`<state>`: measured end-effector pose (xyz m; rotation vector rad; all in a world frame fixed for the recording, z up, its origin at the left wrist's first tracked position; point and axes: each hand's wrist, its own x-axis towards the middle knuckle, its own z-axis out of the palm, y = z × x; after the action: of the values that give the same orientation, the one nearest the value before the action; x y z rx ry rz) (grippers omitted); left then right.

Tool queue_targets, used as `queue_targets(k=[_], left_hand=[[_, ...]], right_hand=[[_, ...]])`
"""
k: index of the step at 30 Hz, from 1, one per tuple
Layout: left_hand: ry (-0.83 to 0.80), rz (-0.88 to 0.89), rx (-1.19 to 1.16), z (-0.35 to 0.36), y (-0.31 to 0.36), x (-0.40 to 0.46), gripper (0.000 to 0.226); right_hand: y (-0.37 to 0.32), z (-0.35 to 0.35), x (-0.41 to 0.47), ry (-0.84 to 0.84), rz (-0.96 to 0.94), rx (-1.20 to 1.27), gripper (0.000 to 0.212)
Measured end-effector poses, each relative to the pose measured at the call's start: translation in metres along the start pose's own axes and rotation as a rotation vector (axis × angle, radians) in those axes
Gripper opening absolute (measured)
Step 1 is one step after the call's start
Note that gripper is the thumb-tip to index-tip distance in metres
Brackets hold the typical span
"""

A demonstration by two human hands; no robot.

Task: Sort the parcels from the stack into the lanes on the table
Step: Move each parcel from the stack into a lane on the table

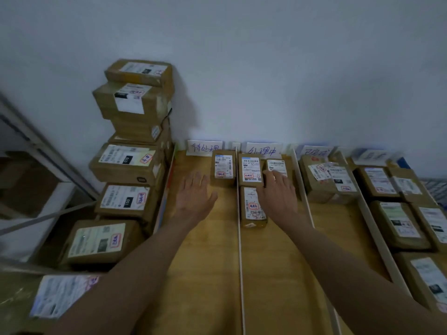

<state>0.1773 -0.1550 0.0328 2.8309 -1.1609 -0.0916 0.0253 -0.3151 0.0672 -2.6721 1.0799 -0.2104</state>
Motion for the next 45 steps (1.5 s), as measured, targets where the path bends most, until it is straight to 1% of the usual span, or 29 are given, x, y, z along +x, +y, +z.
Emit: queue_targets(k=[7,10,15,17,20,25,28,31,38,42,45], left_hand=[[0.049,-0.038,0.053,-0.031,-0.013,-0.108,0.065],[0.068,-0.089,0.036,-0.042,-0.026,-0.159,0.064],[0.116,-0.181,0.032,-0.053,-0.06,-0.234,0.061],[0.146,-0.229,0.026,-0.055,-0.078,-0.256,0.057],[0.15,-0.289,0.022,-0.058,-0.106,-0.283,0.057],[0.125,-0.327,-0.003,-0.061,-0.161,-0.307,0.06],[0.115,-0.337,-0.018,-0.056,-0.195,-0.312,0.055],[0.066,-0.346,-0.027,-0.052,-0.223,-0.314,0.053],[0.023,-0.257,-0.027,-0.036,-0.283,-0.3,0.049],[-0.014,-0.202,-0.015,-0.02,-0.307,-0.29,0.053],[-0.087,-0.203,-0.052,-0.008,-0.315,-0.285,0.05]], right_hand=[[-0.022,-0.018,-0.078,-0.007,-0.102,0.025,0.05],[-0.037,-0.02,-0.118,-0.011,-0.138,0.061,0.049],[-0.069,-0.017,-0.17,-0.034,-0.205,0.087,0.045],[-0.082,-0.013,-0.186,-0.047,-0.227,0.103,0.047],[-0.102,-0.005,-0.208,-0.069,-0.256,0.106,0.05],[-0.139,0.009,-0.231,-0.095,-0.26,0.115,0.05],[-0.164,0.024,-0.237,-0.122,-0.243,0.137,0.048],[-0.194,0.041,-0.243,-0.157,-0.224,0.141,0.044],[-0.258,0.082,-0.255,-0.194,-0.175,0.154,0.039],[-0.281,0.102,-0.259,-0.254,-0.108,0.174,0.037],[-0.293,0.117,-0.26,-0.329,-0.062,0.264,0.042]])
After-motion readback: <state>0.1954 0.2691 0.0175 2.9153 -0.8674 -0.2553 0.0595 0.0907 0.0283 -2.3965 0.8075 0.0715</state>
